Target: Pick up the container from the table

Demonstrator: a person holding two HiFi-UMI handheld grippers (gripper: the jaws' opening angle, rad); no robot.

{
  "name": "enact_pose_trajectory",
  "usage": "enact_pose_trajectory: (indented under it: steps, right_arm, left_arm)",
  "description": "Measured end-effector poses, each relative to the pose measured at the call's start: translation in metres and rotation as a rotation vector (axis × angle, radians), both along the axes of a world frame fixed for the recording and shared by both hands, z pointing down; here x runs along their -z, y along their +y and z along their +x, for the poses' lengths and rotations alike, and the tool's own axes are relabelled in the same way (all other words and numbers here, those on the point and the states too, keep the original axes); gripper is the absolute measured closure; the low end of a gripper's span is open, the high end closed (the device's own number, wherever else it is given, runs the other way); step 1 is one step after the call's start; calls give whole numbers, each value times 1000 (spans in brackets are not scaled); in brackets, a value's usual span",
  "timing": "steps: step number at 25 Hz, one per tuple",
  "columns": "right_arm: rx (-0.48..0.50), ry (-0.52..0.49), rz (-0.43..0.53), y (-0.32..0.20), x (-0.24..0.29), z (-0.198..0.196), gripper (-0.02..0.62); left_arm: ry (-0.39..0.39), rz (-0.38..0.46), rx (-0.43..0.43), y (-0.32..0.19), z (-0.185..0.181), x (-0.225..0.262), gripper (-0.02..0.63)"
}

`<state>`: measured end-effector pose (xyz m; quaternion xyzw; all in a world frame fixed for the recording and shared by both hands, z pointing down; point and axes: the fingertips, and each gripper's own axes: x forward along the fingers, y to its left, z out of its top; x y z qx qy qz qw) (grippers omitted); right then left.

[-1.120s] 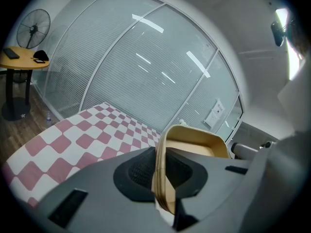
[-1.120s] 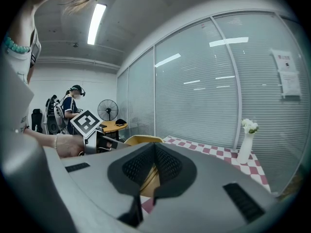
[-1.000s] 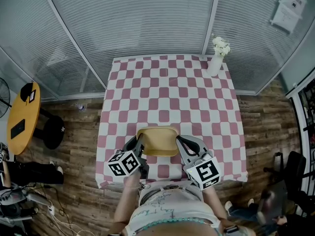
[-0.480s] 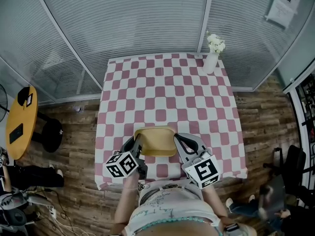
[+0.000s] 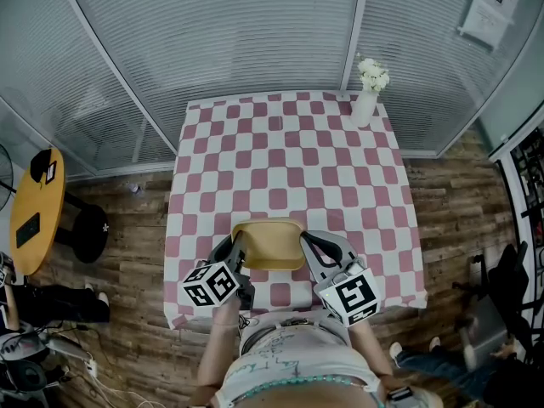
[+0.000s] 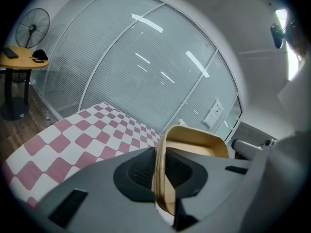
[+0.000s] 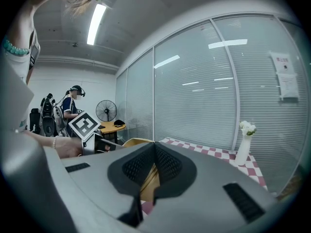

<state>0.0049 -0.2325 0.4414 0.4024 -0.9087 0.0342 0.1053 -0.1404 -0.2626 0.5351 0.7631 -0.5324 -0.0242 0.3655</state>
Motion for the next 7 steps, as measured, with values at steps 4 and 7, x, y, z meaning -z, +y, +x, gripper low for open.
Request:
enact_pose_trajectory:
  steps: [4, 7]
  right_arm:
    - [3, 3, -2, 0, -1, -1, 603]
    - [2, 2, -1, 0, -1, -2, 603]
  left_arm:
    - [1, 3, 0, 0, -1, 0, 566]
    - [0, 4, -1, -1, -1, 0, 566]
